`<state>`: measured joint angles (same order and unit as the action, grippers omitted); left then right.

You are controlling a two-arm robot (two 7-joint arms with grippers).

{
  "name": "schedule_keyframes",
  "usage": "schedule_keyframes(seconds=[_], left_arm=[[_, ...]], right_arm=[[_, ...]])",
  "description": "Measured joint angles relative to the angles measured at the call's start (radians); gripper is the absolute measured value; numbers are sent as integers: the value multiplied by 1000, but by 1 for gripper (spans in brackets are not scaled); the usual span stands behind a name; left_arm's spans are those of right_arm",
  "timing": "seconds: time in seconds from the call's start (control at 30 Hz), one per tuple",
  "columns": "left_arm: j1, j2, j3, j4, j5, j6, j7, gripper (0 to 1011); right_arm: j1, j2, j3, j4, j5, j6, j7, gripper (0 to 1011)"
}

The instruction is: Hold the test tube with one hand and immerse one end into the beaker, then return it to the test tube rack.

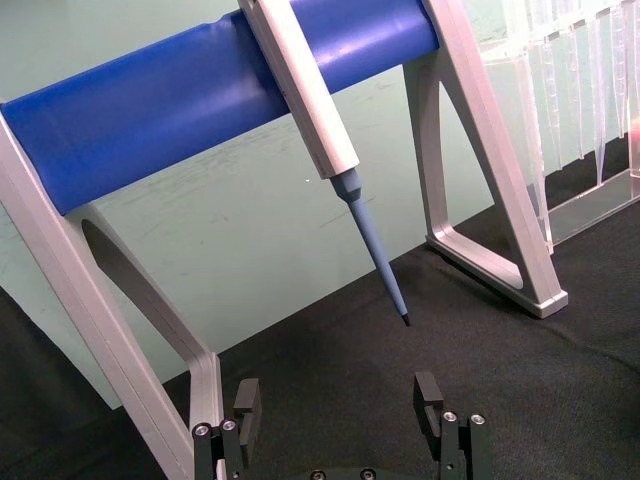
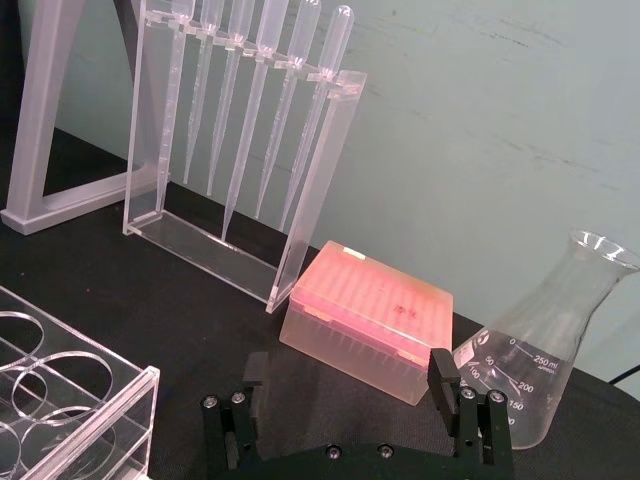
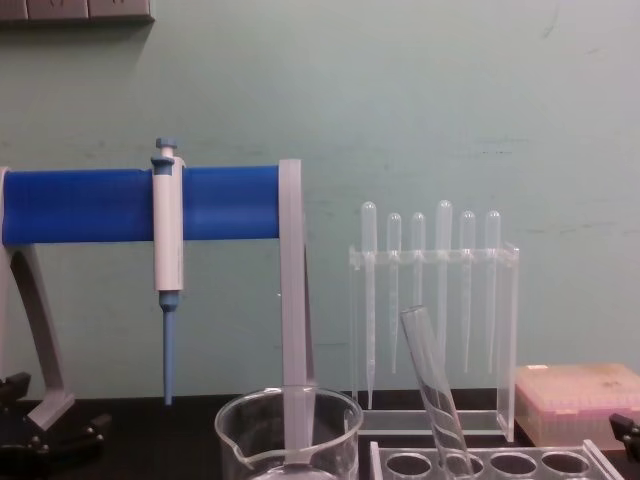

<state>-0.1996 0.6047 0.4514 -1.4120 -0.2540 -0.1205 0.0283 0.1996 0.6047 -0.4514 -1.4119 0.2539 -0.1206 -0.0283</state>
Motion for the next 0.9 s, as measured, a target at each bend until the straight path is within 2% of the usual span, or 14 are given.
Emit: schedule_keyframes(seconds=[0.9], left_arm=[[0,0,0,0,0,0,0,1000]], right_arm=[[0,0,0,0,0,0,0,1004]])
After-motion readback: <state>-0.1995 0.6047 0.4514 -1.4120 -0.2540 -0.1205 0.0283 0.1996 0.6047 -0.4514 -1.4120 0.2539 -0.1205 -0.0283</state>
